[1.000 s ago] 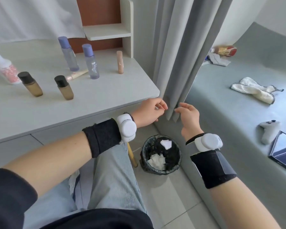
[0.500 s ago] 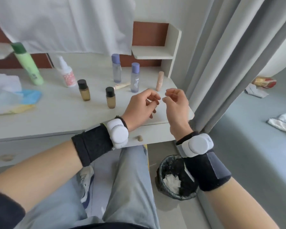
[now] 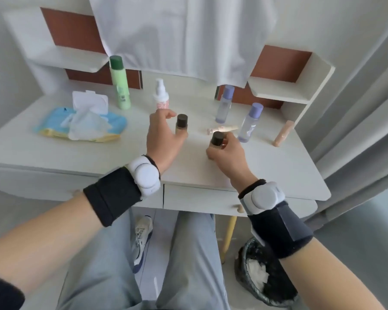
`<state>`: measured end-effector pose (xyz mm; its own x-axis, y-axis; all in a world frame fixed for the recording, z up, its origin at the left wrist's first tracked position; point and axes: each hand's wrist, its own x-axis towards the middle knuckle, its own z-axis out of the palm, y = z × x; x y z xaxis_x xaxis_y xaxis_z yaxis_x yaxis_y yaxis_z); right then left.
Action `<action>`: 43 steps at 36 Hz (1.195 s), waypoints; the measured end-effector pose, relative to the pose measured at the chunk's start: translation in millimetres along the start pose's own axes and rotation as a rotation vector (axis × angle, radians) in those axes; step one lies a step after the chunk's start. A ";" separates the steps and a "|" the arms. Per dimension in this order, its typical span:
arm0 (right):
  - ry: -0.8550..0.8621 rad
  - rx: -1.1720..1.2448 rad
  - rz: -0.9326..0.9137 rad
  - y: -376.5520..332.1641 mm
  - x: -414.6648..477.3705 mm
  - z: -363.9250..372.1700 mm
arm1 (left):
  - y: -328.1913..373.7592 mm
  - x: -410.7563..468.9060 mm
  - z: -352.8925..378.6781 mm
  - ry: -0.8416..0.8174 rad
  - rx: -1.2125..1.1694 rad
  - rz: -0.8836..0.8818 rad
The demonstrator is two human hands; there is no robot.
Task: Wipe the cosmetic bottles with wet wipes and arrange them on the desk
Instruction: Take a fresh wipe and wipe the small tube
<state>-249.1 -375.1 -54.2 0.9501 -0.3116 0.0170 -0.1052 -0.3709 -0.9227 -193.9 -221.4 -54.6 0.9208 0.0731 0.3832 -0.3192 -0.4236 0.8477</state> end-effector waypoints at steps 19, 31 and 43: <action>0.126 -0.388 -0.101 -28.9 65.1 60.9 | -37.5 58.5 13.7 -0.258 0.093 -0.057; 0.096 -0.548 0.004 -45.2 112.9 61.9 | -33.2 92.2 54.6 -0.296 0.049 -0.149; 0.139 -0.469 0.122 -45.7 171.0 67.4 | -24.3 134.5 88.3 -0.272 0.122 -0.249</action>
<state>-62.0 -352.4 -35.1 0.8779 -0.4788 0.0008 -0.3637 -0.6679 -0.6493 -42.5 -281.0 -56.0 0.9978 -0.0480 0.0465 -0.0649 -0.5289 0.8462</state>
